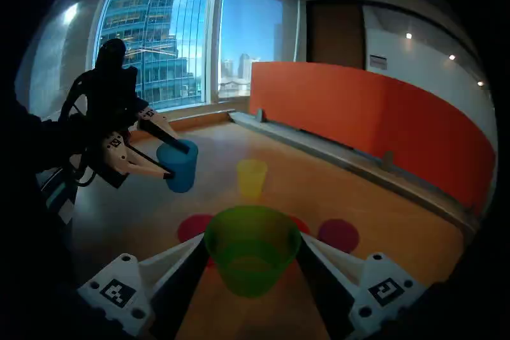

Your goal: Pour water

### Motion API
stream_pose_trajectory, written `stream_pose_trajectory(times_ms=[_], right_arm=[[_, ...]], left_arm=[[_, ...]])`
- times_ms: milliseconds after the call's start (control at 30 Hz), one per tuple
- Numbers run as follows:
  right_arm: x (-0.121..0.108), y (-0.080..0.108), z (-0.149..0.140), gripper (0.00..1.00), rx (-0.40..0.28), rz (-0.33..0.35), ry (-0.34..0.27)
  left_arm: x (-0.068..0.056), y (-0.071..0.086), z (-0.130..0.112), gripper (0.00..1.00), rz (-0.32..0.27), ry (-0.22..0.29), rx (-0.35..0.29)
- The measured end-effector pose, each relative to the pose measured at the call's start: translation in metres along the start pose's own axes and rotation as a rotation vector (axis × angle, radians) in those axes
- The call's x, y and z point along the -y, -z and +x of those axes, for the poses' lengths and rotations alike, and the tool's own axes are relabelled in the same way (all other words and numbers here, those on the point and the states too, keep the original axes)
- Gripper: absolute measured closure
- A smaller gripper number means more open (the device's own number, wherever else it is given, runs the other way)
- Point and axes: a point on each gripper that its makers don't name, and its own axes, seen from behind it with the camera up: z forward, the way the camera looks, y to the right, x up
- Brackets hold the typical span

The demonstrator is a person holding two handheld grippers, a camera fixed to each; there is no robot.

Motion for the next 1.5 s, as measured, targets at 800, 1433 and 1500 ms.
stream_pose_trajectory(times_ms=[800, 1433, 1500], right_arm=[[-0.005, -0.023, -0.057, 0.09, 0.134, 0.006, 0.024], [0.001, -0.032, -0.077, 0.09, 0.162, 0.014, 0.021], [0.002, -0.032, -0.078, 0.09, 0.163, 0.014, 0.021]], left_arm=[[-0.014, -0.032, -0.052, 0.13, -0.062, -0.017, 0.128], [-0.017, -0.040, -0.066, 0.13, -0.068, 0.016, 0.113], [-0.017, -0.040, -0.067, 0.13, -0.066, 0.020, 0.111]])
